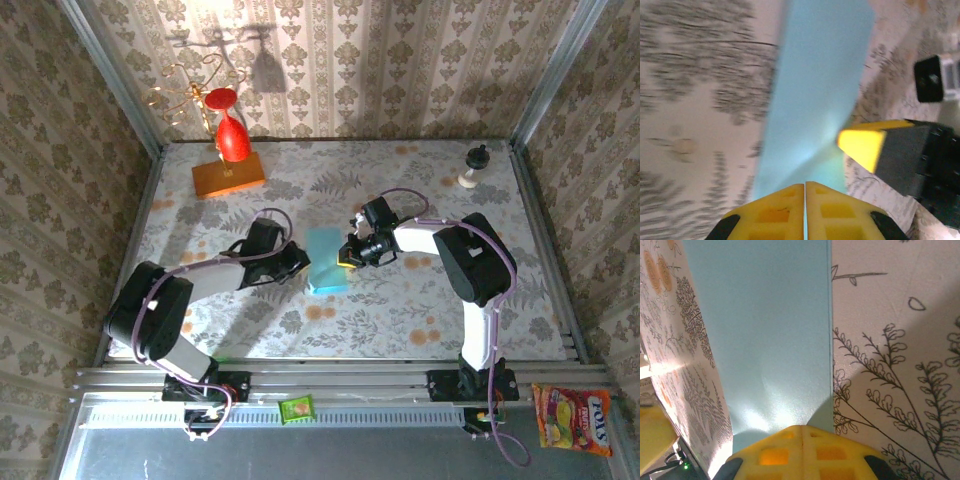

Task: Fold a paper plane with a square sheet of paper (pick it up from the middle)

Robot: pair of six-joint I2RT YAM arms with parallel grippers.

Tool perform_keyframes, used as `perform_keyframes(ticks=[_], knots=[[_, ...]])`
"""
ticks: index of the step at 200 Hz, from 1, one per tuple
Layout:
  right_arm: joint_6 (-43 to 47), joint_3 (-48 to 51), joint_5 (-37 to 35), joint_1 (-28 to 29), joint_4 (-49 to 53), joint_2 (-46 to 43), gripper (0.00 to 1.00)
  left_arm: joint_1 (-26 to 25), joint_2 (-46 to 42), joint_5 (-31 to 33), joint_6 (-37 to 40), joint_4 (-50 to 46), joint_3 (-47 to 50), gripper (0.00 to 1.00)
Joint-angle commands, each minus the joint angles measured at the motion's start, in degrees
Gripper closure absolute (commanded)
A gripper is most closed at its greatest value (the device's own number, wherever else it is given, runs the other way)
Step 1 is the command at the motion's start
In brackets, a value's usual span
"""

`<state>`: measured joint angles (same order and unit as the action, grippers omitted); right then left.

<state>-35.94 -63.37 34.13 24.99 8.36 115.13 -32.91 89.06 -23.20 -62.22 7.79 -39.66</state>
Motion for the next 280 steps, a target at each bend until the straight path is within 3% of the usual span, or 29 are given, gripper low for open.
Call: perform_keyframes(ticks=[1,27,67,106,128,163,214,246,280], knots=[[0.49,5.54,-17.25,-1.57,12.71,8.06,0.94,-3.5,3.6,0.71,-2.14,2.31,-2.91,0.9],[0.52,5.54,-17.33,-1.57,12.67,8.09,0.94,-5.99,7.35,1.16,-3.74,3.93,-3.52,0.9],[1.04,5.37,-17.85,-1.7,12.91,8.7,0.94,-4.88,8.01,1.14,-4.17,4.2,2.89,0.9],[0.96,5.37,-18.13,-1.64,12.76,8.88,0.94,-0.1,1.47,3.35,-3.1,2.81,11.12,0.91],[0.83,5.44,-18.22,-1.7,12.71,8.97,0.94,1.09,-3.53,3.5,-1.42,-0.09,10.95,0.91],[0.2,5.51,-18.0,-1.69,12.29,8.99,0.94,-1.84,-6.89,6.24,-0.36,-3.64,5.66,0.91],[0.0,5.41,-18.14,-1.73,12.38,9.08,0.94,-7.29,1.6,3.33,-3.13,2.37,1.74,0.91],[0.08,5.21,-18.3,-1.7,12.64,9.07,0.94,-7.52,4.45,2.24,-4.86,4.15,3.94,0.91],[0.33,5.01,-18.36,-1.79,12.82,9.45,0.94,-5.93,1.89,3.76,-5.55,3.18,8.69,0.92]])
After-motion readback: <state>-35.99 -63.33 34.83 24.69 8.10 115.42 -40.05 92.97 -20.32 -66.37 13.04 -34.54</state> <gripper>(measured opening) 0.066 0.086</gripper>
